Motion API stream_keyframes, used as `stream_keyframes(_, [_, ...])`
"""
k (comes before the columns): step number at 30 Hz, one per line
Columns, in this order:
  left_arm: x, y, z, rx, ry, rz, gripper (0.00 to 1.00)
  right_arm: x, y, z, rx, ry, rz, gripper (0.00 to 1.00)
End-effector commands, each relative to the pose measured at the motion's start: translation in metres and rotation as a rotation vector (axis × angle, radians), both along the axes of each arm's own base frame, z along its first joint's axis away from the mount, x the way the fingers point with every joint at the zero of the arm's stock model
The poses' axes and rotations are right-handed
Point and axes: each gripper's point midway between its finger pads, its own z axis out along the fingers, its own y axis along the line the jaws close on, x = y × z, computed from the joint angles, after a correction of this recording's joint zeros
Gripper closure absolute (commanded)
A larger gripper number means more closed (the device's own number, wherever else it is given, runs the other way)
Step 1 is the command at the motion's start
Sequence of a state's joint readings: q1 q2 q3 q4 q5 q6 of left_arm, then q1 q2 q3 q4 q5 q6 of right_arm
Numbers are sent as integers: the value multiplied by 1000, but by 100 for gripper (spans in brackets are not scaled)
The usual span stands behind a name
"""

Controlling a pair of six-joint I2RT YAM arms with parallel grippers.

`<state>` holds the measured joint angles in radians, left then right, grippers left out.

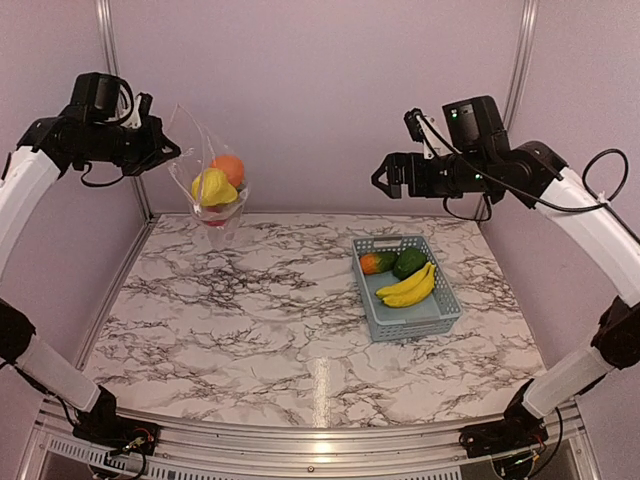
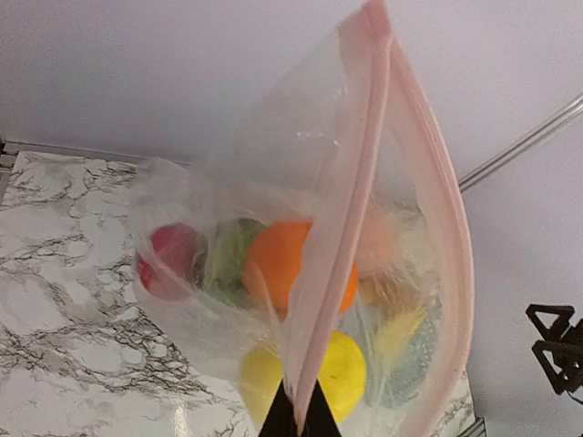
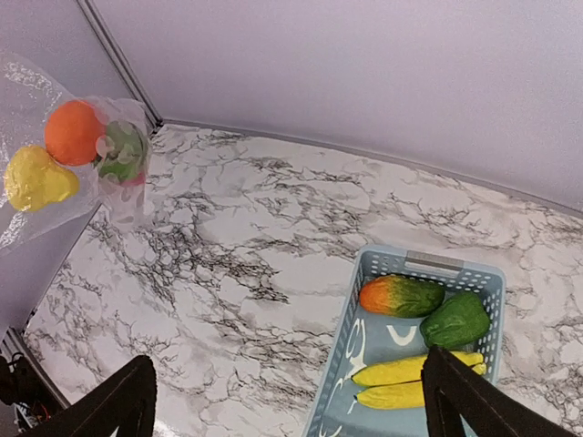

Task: Place the food in the zip-top bag and seal the zipper
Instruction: Adjust the zipper food storage bag at the center of the board.

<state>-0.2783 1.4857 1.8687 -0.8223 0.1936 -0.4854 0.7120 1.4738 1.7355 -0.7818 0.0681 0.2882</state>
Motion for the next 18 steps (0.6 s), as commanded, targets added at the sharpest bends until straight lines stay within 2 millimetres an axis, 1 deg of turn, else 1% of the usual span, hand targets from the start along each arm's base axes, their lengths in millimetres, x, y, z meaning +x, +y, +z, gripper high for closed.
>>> stream_keyframes(1, [-30, -91, -88, 77, 266, -314, 100, 19, -22, -42, -29, 84, -103, 2])
stream_keyframes(2, [-32, -106, -94, 137, 264, -346, 100, 22, -28, -49, -45, 97, -122, 2])
stream_keyframes(3, [-31, -116, -91, 162, 244, -359, 100, 24, -35, -56, -61, 113, -140, 4])
stream_keyframes(4, [-29, -124, -84, 141, 232, -361, 100, 26, -42, -63, -68, 133, -160, 4])
stream_keyframes(5, [-28, -129, -83, 118, 239, -361, 100, 27, -47, -71, -74, 151, -172, 5])
stream_keyframes(7, [-25, -135, -90, 93, 258, -362, 100, 30, -60, -89, -83, 187, -204, 8])
stream_keyframes(9, [-24, -138, -109, 96, 304, -367, 100, 32, -72, -104, -93, 217, -228, 9])
stream_keyframes(10, [-26, -139, -119, 97, 333, -375, 100, 32, -79, -116, -102, 239, -236, 10])
stream_keyframes(13, [-35, -144, -145, 98, 401, -402, 100, 35, -95, -133, -112, 269, -254, 12])
stream_keyframes(15, [-40, -145, -154, 99, 418, -412, 100, 37, -106, -144, -130, 291, -260, 14])
stream_keyframes(18, [-44, -147, -157, 90, 421, -417, 100, 40, -123, -162, -165, 322, -279, 19])
